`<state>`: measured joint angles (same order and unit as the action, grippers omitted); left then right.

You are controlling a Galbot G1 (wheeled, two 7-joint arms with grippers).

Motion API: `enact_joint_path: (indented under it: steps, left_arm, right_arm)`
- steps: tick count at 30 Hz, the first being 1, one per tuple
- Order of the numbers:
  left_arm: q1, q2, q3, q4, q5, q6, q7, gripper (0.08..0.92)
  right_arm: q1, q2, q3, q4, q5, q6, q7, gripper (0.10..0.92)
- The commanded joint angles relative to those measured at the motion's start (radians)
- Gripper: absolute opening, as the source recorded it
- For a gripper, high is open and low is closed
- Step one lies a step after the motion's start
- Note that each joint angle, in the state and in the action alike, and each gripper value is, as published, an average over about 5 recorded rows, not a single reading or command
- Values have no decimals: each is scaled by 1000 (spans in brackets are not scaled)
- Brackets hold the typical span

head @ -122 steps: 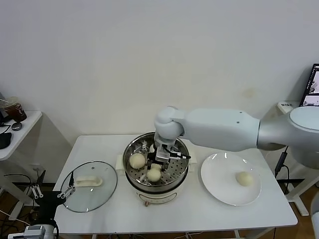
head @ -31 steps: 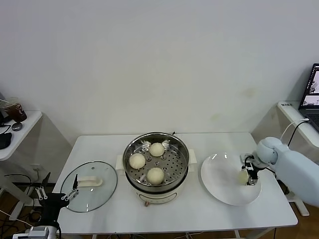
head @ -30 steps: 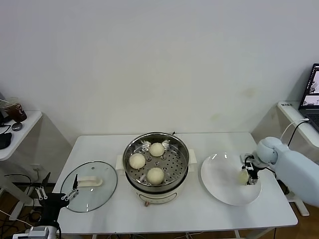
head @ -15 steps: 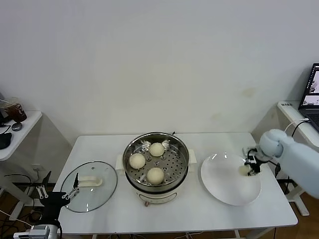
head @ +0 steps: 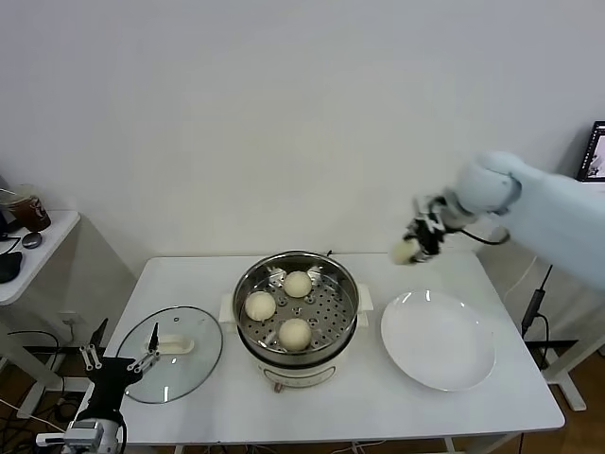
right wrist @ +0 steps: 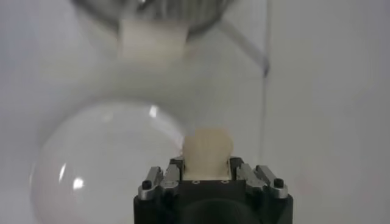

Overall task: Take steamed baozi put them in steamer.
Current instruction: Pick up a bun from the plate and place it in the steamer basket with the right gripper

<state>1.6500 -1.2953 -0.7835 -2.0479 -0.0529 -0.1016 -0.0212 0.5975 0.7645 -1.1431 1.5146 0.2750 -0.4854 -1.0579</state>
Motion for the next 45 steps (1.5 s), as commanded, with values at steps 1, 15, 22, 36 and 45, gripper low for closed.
enact_joint_path:
  steps: [1, 15, 22, 36, 45]
  left_arm:
    - [-8, -4, 7, 9, 8, -2, -1, 823]
    - [-9, -17, -14, 27, 17, -13, -3, 823]
    - [-10, -13, -22, 29, 15, -13, -3, 823]
    - [-5, -11, -27, 20, 15, -14, -2, 823]
    - [-13, -15, -20, 24, 16, -11, -1, 823]
  right_arm:
    - [167, 255, -226, 126, 347, -243, 197, 467]
    - [-92, 351, -189, -42, 192, -242, 201, 467]
    - [-142, 339, -180, -76, 124, -241, 191, 467]
    - [-179, 318, -139, -74, 111, -241, 197, 497]
    - [-138, 218, -52, 37, 126, -241, 206, 738]
